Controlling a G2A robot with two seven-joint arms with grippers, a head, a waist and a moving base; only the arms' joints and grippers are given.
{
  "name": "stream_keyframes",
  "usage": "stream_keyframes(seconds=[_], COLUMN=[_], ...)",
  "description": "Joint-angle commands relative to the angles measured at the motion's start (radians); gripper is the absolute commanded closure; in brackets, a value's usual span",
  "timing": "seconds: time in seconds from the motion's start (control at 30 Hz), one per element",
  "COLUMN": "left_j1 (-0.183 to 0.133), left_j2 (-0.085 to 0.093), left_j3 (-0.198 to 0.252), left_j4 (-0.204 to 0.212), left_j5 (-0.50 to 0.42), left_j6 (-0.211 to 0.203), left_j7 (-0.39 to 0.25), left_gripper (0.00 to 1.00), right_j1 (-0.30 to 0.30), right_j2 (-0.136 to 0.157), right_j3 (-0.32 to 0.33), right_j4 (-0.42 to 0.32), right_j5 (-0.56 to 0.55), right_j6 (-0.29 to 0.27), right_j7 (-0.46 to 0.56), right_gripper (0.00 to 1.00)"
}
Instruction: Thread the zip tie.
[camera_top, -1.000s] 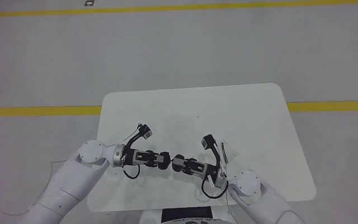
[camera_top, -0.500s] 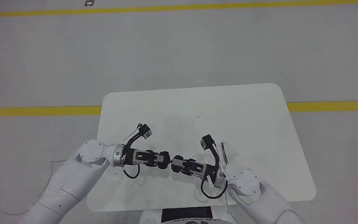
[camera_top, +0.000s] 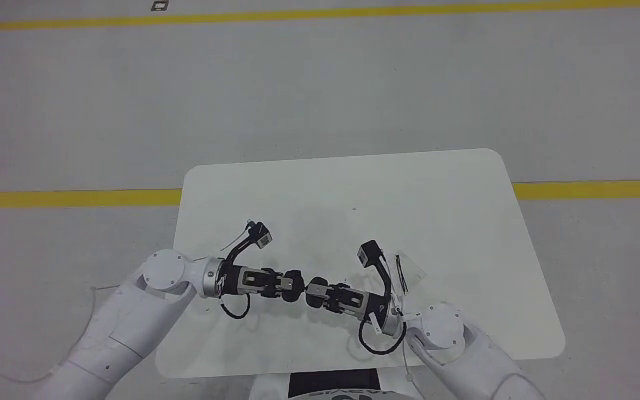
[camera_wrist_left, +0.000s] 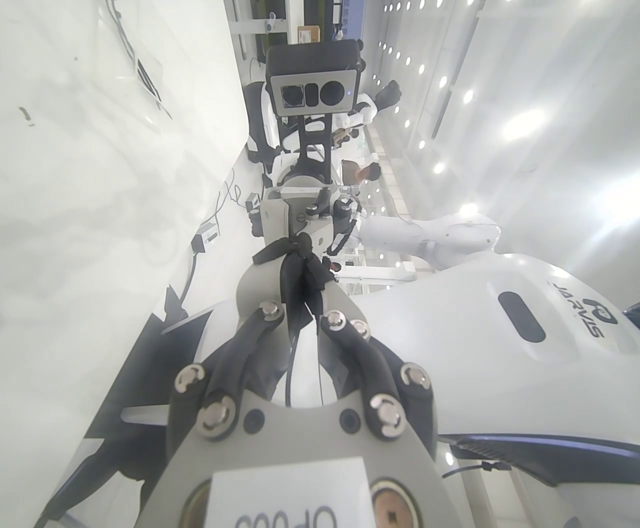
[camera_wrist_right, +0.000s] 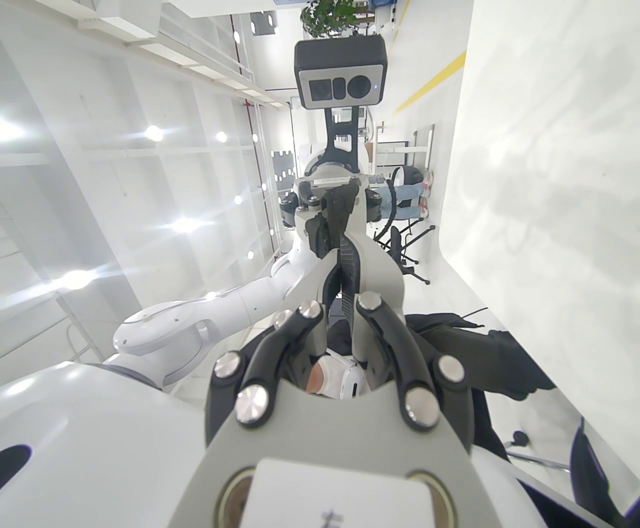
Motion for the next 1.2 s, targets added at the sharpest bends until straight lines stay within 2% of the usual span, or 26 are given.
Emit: stream_keyframes(seconds=[0.0, 0.6, 0.63, 0.67, 0.77, 0.83, 0.9, 1.17], left_j1=[0.000, -0.003, -0.003, -0.004, -0.004, -0.004, -0.003, -0.003], left_j2=[0.000, 0.001, 0.001, 0.001, 0.001, 0.000, -0.001, -0.007], left_j3=[0.001, 0.002, 0.001, 0.000, -0.004, -0.008, -0.011, -0.028], left_j4=[0.001, 0.008, 0.008, 0.008, 0.005, 0.003, -0.001, -0.012], left_j5=[-0.001, -0.014, -0.014, -0.014, -0.014, -0.013, -0.012, 0.011], left_j6=[-0.001, -0.009, -0.009, -0.009, -0.009, -0.009, -0.009, -0.009], left_j7=[-0.001, -0.014, -0.016, -0.018, -0.024, -0.030, -0.035, -0.058], left_gripper=[1.00, 1.00, 1.00, 1.00, 1.00, 1.00, 1.00, 1.00], right_j1=[0.001, 0.000, 0.000, -0.001, -0.003, -0.005, -0.007, -0.015], right_j2=[0.000, 0.000, 0.000, 0.000, 0.001, 0.002, 0.002, 0.005], right_j3=[-0.001, 0.003, 0.004, 0.005, 0.010, 0.014, 0.016, 0.026], right_j4=[0.001, 0.003, 0.004, 0.004, 0.004, 0.003, 0.000, -0.004], right_j5=[0.001, 0.003, 0.003, 0.003, 0.003, 0.004, 0.006, 0.017], right_j6=[0.001, 0.002, 0.002, 0.002, 0.000, -0.003, -0.006, -0.020], right_j7=[0.000, -0.016, -0.017, -0.018, -0.023, -0.025, -0.023, -0.010], right_gripper=[1.00, 1.00, 0.97, 0.89, 0.80, 0.69, 0.65, 0.67])
